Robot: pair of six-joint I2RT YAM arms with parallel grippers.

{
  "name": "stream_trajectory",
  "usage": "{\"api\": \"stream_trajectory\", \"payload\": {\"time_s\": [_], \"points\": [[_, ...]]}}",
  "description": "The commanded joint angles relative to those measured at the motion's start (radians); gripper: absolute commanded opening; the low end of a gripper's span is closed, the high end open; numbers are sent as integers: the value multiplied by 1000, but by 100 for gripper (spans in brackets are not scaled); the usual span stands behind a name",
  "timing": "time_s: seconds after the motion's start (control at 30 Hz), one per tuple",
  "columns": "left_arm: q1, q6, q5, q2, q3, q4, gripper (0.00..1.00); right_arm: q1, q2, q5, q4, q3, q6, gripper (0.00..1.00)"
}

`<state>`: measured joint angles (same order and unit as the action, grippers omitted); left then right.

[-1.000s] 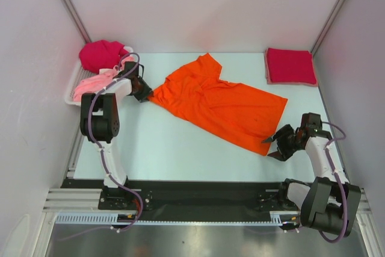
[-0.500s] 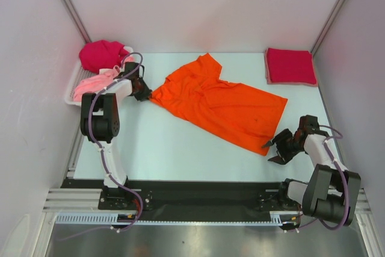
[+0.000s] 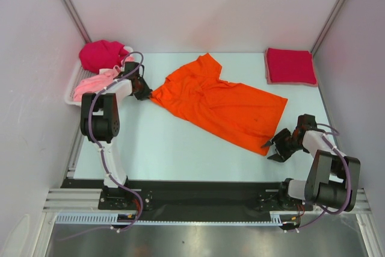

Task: Fold and stack the t-shirts
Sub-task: Fold the tshirt

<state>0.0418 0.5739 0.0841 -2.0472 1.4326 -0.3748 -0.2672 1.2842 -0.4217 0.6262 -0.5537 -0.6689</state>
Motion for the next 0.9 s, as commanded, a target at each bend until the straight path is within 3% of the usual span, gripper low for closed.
{"api": "stream_trajectory", "payload": {"time_s": [0.0,0.33,0.4,0.5,0.53,0.57,0.7,0.87], "points": [[-3,-19,17,47,-8,30,14,6,13,12,-36,3,-4,57],[-13,-11,39,48,-4,37,13,16,46,4,-48,29,-14,51],[-11,-11,40,47,-8,42,10,14,56,21,-54,26,-12,43],[-20,-11,36,44,-15,42,6,13,76,70,-18,9,-15,22],[-23,-12,32,45,-18,42,4,13,78,125,6,2,-17,9],[-32,-12,23,51,-30,46,2,10,67,156,29,-12,-17,2],[-69,-9,8,74,-69,60,0,5,17,273,122,-25,-5,0],[-94,1,3,96,-113,85,0,0,24,267,133,-14,17,0]]}}
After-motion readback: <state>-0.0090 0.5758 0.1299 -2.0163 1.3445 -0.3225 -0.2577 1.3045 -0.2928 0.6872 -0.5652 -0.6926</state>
